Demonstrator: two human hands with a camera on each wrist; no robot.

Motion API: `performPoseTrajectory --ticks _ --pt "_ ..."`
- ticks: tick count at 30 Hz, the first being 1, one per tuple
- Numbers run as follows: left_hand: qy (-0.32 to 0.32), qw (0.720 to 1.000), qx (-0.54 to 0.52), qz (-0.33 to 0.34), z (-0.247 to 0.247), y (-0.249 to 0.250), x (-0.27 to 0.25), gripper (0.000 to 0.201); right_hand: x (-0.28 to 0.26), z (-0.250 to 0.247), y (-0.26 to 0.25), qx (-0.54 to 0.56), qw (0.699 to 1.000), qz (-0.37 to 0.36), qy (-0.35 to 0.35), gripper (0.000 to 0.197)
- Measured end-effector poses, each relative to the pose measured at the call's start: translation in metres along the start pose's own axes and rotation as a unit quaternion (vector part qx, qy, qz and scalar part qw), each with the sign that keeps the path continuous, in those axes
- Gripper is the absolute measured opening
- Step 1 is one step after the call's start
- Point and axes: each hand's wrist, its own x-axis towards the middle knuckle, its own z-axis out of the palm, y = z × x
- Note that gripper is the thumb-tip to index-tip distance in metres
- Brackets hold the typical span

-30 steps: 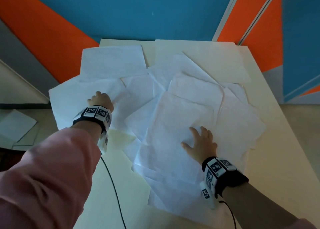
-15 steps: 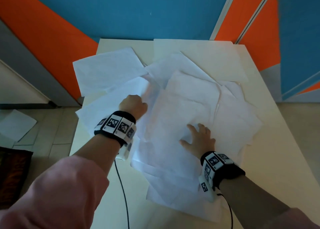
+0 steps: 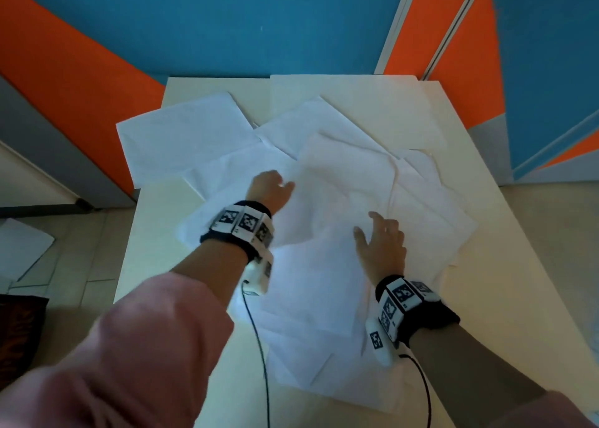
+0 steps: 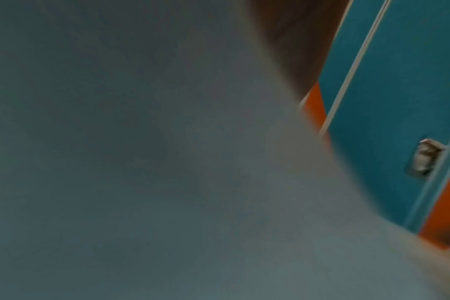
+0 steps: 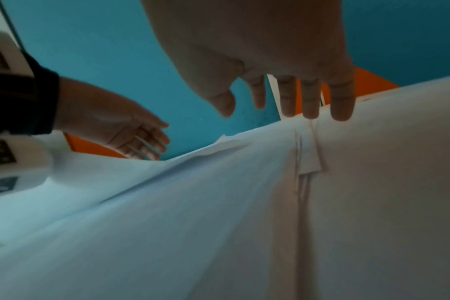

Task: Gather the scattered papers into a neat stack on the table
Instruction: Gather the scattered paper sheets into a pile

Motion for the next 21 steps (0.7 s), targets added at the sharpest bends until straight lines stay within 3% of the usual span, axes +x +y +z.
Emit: performPoseTrajectory --ticks 3,6,11,17,21 --pt "0.081 0.995 0.038 -0.051 -0.029 -0.052 0.03 0.041 0.008 -0.003 0.008 -0.052 0.997 0.034 -0.035 0.059" --pt "0.119 0.981 0.103 -0.117 -0.05 -0.095 0.047 0.048 0.015 -0.013 0.026 -0.079 0.992 0.092 -0.036 0.068" --pt "0.045 0.975 0.154 -0.152 -0.055 -0.124 0.062 0.073 0.016 -0.01 0.043 -0.096 0.983 0.133 -0.078 0.075" --pt "0.03 0.958 0.232 -0.164 -0.049 -0.106 0.059 0.067 0.016 -0.009 0.042 -0.114 0.981 0.123 -0.099 0.075" --pt "0.035 0.967 0.198 -0.159 -0.057 -0.105 0.067 0.076 0.016 -0.012 0.045 -0.122 0.979 0.109 -0.118 0.077"
